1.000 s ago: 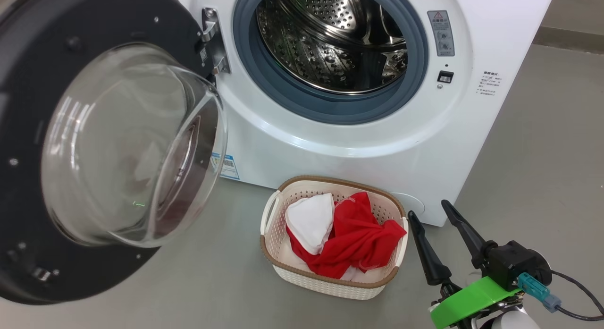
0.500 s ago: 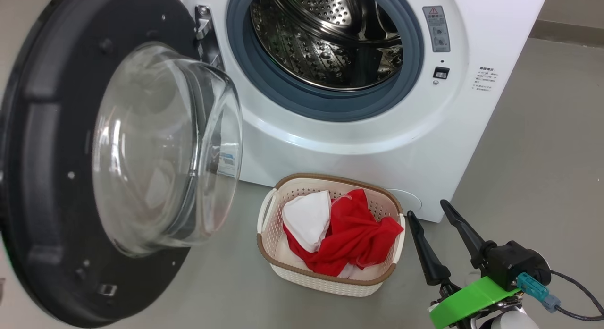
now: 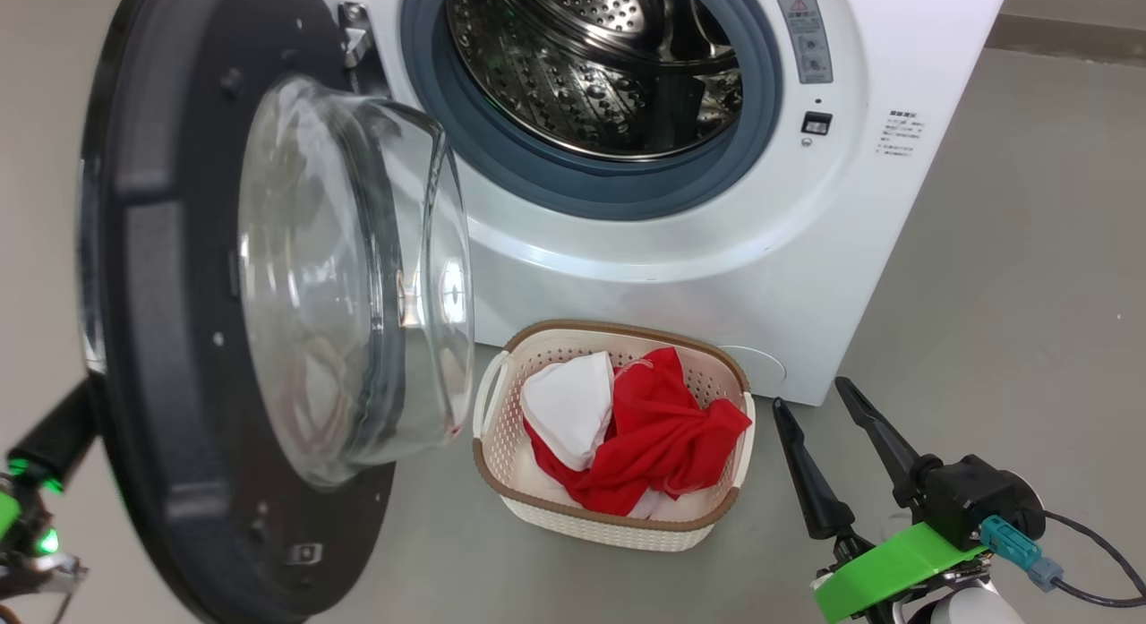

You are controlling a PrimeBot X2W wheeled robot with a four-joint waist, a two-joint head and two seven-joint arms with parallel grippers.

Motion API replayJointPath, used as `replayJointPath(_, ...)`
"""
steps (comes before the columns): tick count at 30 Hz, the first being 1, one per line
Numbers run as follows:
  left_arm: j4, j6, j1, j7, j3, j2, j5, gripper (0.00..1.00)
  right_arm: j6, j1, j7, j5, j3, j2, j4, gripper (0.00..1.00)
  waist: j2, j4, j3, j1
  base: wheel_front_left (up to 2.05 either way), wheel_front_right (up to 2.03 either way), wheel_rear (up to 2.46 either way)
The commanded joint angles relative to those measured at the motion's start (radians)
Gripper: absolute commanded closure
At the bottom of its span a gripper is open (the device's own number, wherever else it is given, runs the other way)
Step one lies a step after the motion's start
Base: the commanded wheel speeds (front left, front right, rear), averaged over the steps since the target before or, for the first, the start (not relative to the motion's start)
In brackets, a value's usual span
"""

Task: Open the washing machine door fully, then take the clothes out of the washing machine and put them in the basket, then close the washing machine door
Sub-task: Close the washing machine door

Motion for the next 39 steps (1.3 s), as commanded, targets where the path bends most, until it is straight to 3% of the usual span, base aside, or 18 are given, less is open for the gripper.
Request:
replayJointPath(1, -0.055, 0.005, 0.015, 0.008, -0.01, 0.019, -0.019, 1.0, 0.007, -0.036, -0.006, 0.002, 0.025, 0.002, -0.027, 0.0, -0.0001, -0.008, 0.005, 0.0, 0.0, 0.0, 0.0)
replayJointPath(18, -0.19, 0.065, 0.125, -0.085, -0.191, 0.018, -0.118, 1.0, 0.007, -0.049, -0.006, 0.006, 0.023, 0.002, -0.029, 0.0, -0.0001, -0.066, 0.02, 0.0, 0.0, 0.0, 0.0)
replayJointPath(34, -0.237, 0.077, 0.175, -0.187, -0.231, 0.018, -0.14, 1.0, 0.007, -0.053, -0.006, 0.006, 0.019, 0.002, -0.027, 0.0, -0.0001, -0.095, 0.017, 0.0, 0.0, 0.0, 0.0)
replayJointPath(36, -0.251, 0.051, 0.186, -0.218, -0.221, 0.022, -0.113, 0.4, 0.007, -0.051, -0.006, 0.008, 0.018, 0.002, -0.027, 0.0, -0.0001, -0.095, 0.013, 0.0, 0.0, 0.0, 0.0)
replayJointPath(37, -0.258, 0.029, 0.191, -0.24, -0.217, 0.026, -0.091, 0.0, 0.007, -0.05, -0.006, 0.008, 0.018, 0.002, -0.028, 0.0, -0.0001, -0.095, 0.012, 0.0, 0.0, 0.0, 0.0)
replayJointPath(39, -0.264, -0.009, 0.2, -0.298, -0.202, 0.027, -0.046, 0.0, 0.007, -0.047, -0.006, 0.01, 0.019, 0.002, -0.028, 0.0, -0.0001, -0.093, 0.008, 0.0, 0.0, 0.0, 0.0)
